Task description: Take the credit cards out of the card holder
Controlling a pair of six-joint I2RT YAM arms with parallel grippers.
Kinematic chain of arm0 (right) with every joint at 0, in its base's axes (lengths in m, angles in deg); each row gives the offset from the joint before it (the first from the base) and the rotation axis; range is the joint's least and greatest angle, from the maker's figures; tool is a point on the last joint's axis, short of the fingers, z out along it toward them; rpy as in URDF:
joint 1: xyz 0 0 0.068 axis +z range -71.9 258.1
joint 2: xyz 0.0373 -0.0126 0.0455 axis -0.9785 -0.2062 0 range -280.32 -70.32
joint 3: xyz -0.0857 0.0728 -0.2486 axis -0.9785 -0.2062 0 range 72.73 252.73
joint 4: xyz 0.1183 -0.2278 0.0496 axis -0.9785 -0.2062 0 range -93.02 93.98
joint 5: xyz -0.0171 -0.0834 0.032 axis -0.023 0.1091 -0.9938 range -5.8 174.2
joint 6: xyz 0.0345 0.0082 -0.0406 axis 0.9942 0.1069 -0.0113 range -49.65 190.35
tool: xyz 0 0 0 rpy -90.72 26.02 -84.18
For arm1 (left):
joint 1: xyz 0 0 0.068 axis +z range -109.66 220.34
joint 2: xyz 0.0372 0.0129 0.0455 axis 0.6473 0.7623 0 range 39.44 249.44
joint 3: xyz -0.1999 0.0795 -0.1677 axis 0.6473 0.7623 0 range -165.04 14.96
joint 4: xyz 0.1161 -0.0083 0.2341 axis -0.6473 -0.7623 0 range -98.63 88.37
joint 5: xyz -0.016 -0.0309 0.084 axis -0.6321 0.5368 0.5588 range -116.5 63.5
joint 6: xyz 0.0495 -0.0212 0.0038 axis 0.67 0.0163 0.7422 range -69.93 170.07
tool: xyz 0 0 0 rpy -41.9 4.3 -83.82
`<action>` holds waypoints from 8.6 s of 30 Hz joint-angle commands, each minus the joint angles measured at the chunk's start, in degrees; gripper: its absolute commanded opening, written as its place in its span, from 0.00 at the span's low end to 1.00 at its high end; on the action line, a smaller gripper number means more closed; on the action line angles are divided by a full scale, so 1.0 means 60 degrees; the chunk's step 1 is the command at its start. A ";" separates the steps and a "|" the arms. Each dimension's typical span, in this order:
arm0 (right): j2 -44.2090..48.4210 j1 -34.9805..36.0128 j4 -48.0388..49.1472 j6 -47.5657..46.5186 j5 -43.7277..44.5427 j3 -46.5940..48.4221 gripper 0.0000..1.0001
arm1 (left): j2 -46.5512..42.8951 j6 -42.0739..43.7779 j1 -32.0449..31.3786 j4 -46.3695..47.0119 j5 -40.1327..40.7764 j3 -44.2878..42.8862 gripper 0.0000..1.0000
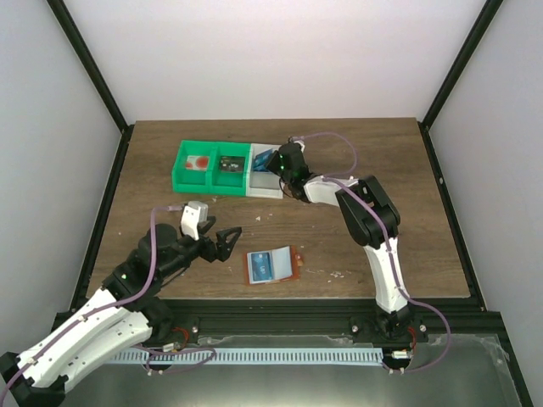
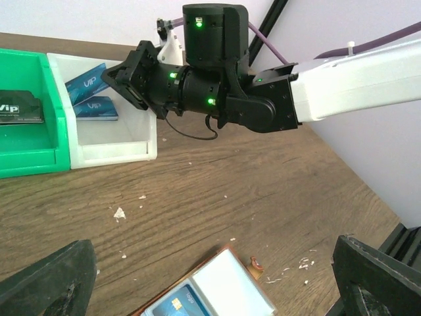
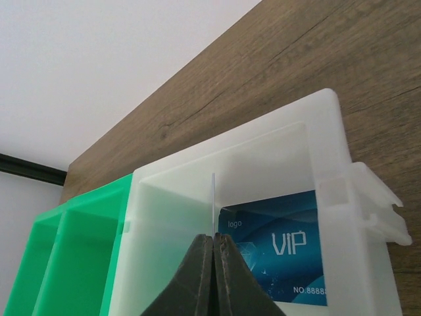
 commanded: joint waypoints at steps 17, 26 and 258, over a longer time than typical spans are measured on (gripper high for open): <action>-0.0558 -0.0094 -0.1754 0.0395 -0.0172 0.1277 0.21 | -0.0326 0.0139 0.0010 0.0149 -0.0056 0.0071 1.00; 0.0278 -0.0288 -0.1869 0.0047 -0.0963 0.0971 0.34 | -0.0254 0.0110 0.0005 0.0138 0.0064 0.0076 1.00; 0.6229 0.2680 0.1017 0.0546 -0.5580 -1.0019 0.00 | 0.7208 -0.3164 0.0351 0.6230 -0.3316 0.3681 0.04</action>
